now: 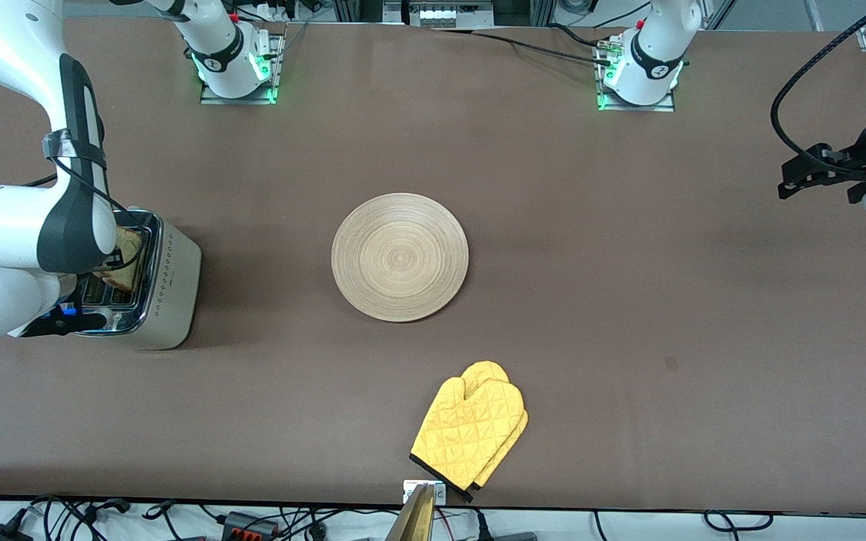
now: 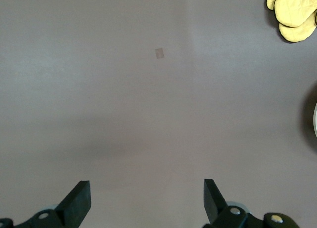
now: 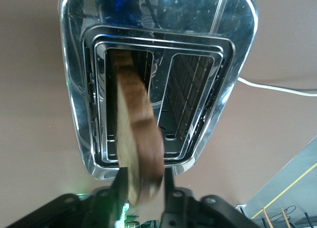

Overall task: Move plate and put bread in toaster
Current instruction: 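Lower the bread into the toaster slot with the right gripper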

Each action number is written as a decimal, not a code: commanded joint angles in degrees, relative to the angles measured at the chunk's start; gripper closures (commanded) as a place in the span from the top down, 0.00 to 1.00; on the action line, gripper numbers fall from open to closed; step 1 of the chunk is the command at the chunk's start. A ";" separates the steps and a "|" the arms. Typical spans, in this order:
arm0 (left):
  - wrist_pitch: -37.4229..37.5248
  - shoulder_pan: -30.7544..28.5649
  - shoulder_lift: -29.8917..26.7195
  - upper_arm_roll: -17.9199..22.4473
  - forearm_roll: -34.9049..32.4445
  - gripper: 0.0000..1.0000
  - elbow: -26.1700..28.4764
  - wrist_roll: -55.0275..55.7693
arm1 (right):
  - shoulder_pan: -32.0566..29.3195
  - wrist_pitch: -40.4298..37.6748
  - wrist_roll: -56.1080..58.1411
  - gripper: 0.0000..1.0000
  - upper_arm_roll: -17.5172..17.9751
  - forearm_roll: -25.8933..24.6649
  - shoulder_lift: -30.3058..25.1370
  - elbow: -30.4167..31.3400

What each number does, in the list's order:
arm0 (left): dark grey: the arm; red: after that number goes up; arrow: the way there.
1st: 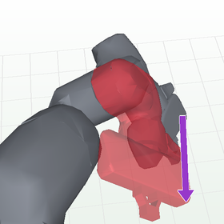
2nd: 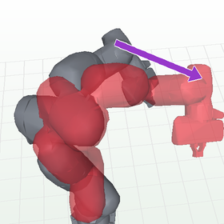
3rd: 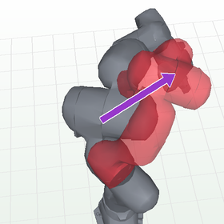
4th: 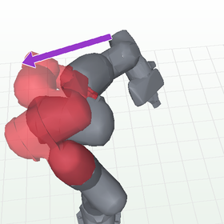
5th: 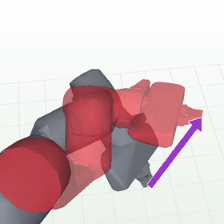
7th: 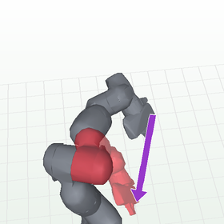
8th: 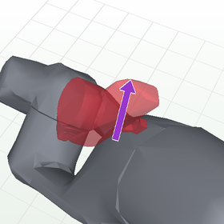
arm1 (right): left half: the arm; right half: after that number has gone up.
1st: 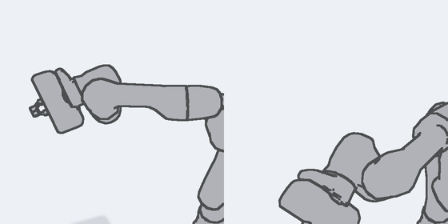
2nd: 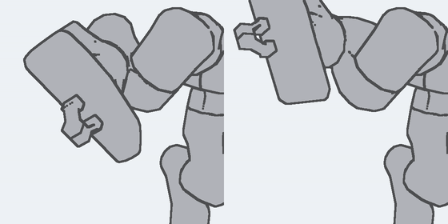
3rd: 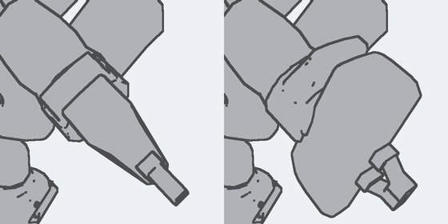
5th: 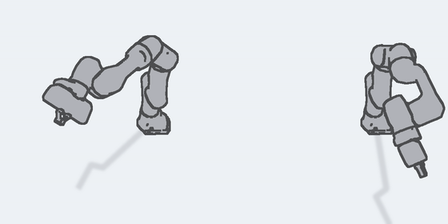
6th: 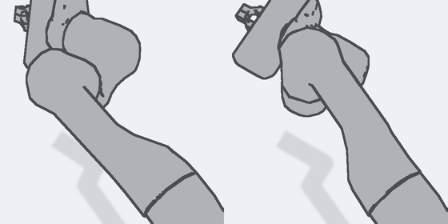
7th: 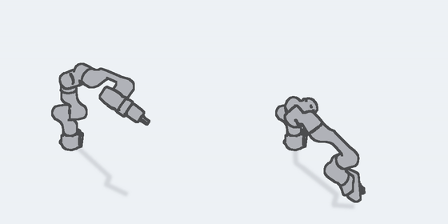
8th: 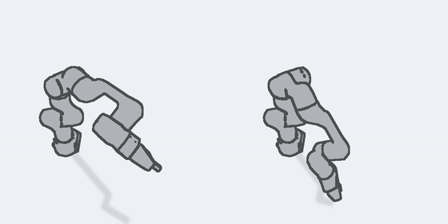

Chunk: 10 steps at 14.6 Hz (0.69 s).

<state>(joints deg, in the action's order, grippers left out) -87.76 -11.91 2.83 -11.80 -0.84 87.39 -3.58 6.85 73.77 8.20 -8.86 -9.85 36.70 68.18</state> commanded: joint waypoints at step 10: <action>0.31 -0.13 -0.02 -0.24 1.19 1.00 -0.90 0.60 | 0.63 2.26 0.25 1.00 0.60 4.66 -9.45 -5.25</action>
<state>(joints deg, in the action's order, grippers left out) -87.76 -11.91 2.83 -11.82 -0.84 87.35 -3.54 7.77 75.31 8.22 -8.40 -6.44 28.73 63.25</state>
